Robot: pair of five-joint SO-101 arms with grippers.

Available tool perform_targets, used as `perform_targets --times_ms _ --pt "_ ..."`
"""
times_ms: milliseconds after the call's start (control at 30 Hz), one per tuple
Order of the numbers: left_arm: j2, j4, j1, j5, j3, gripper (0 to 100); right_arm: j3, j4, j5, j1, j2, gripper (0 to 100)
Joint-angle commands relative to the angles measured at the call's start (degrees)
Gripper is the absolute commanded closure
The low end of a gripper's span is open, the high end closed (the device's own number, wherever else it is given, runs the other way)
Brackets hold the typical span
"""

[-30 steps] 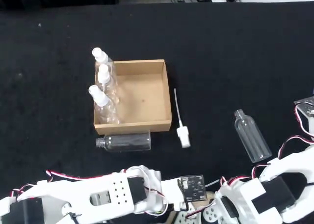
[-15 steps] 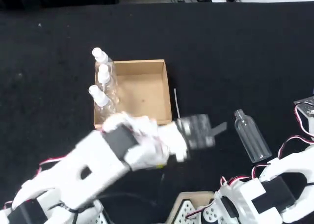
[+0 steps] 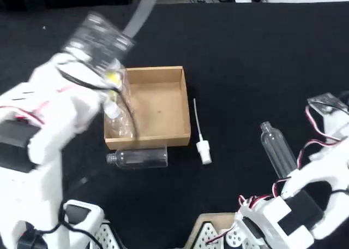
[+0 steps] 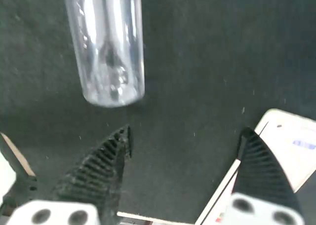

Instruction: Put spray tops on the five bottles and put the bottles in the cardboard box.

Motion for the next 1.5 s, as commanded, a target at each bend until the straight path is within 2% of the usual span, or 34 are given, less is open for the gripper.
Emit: perform_targets --times_ms 0,100,267,533,733,1033,1267,1467 --pt "-0.09 -1.32 -18.68 -0.62 -3.21 94 -2.95 0.79 -5.36 -7.12 -2.07 69.0" --pt "0.09 0.09 -28.44 -0.62 -1.45 94 -2.86 0.79 -8.97 -10.29 -4.35 69.0" --pt "0.88 2.37 -39.96 -0.79 10.59 94 1.19 0.62 -12.13 -15.74 -6.02 69.1" --pt "3.96 -11.34 -50.95 -0.88 39.08 94 8.31 -7.82 -14.77 -21.01 -5.93 69.1" --pt "4.04 -19.60 -52.00 -0.88 48.66 94 11.91 -12.92 -15.12 -23.12 -5.93 68.9" --pt "4.13 -19.43 -51.30 -0.79 49.89 94 22.37 -24.70 -21.01 -25.85 -5.93 69.1" --pt "4.13 -19.34 -51.47 -0.88 49.89 94 23.78 -25.41 -21.01 -22.42 -5.58 69.1" --pt "4.13 -19.34 -51.12 -0.88 49.89 94 23.43 -28.84 -20.84 -21.89 1.98 71.2"
